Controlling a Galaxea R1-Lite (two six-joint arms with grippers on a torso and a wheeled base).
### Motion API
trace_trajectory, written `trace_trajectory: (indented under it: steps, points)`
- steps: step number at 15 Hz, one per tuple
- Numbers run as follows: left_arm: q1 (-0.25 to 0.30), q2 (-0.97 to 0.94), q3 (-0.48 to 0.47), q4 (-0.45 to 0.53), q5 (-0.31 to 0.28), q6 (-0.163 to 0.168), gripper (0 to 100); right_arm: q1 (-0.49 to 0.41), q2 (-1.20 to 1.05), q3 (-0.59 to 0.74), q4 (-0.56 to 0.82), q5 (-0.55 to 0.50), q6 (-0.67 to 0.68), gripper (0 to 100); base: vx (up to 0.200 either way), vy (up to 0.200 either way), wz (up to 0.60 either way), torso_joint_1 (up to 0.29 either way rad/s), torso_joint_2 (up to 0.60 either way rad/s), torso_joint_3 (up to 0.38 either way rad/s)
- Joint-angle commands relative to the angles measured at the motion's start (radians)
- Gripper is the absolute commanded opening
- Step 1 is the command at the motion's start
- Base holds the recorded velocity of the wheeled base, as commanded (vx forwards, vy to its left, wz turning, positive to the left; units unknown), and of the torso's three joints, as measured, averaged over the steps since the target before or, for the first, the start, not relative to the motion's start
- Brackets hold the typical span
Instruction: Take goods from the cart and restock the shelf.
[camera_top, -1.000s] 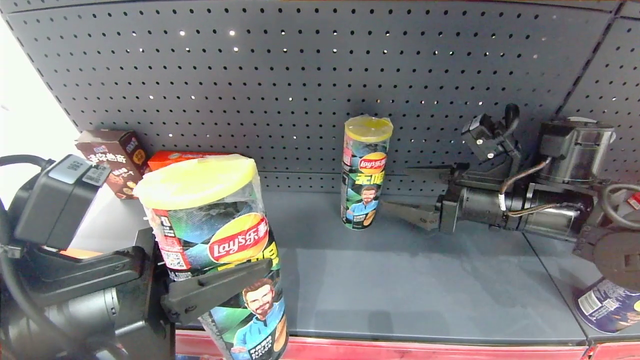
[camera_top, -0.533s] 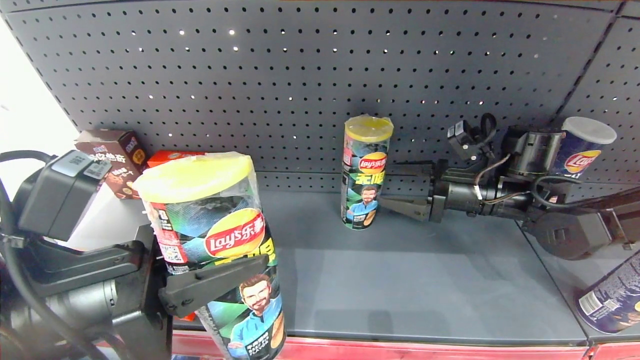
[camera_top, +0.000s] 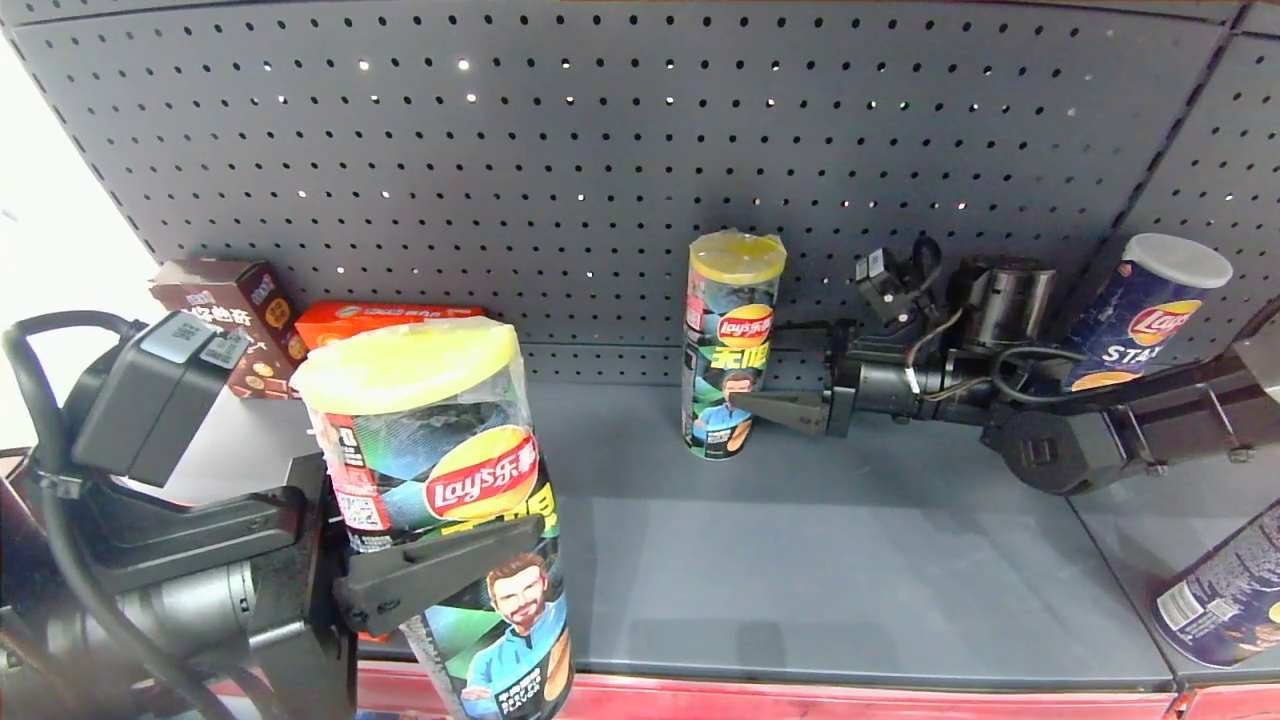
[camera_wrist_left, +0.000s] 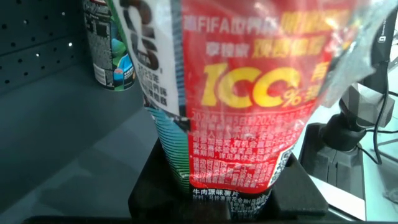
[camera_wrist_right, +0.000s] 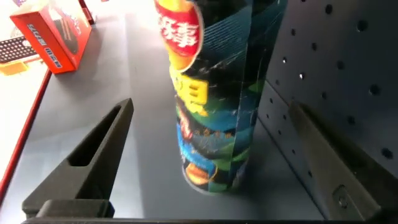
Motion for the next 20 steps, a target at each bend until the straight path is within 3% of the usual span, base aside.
trace_trajectory:
  steps: [1, 10, 11, 20]
  points:
    - [0.000, 0.002, 0.007, -0.005, 0.000, 0.000, 0, 0.007, 0.033, -0.024, 0.000, 0.003, 0.001, 100, 0.000, 0.000, 0.00, 0.000, 0.00, 0.000]
    - [0.003, 0.015, 0.013, -0.010, 0.002, 0.000, 0, 0.025, 0.142, -0.139, -0.037, 0.037, 0.042, 100, 0.000, 0.000, 0.00, 0.000, 0.00, 0.000]
    - [0.003, 0.015, 0.017, -0.010, 0.000, 0.000, 0, 0.027, 0.149, -0.146, -0.055, 0.066, 0.049, 0, 0.000, 0.000, 0.00, 0.000, 0.00, 0.000]
    - [0.003, 0.013, 0.026, -0.011, 0.002, 0.000, 0, 0.084, 0.091, -0.079, -0.065, 0.003, 0.064, 0, 0.000, 0.000, 0.00, 0.000, 0.00, 0.000]
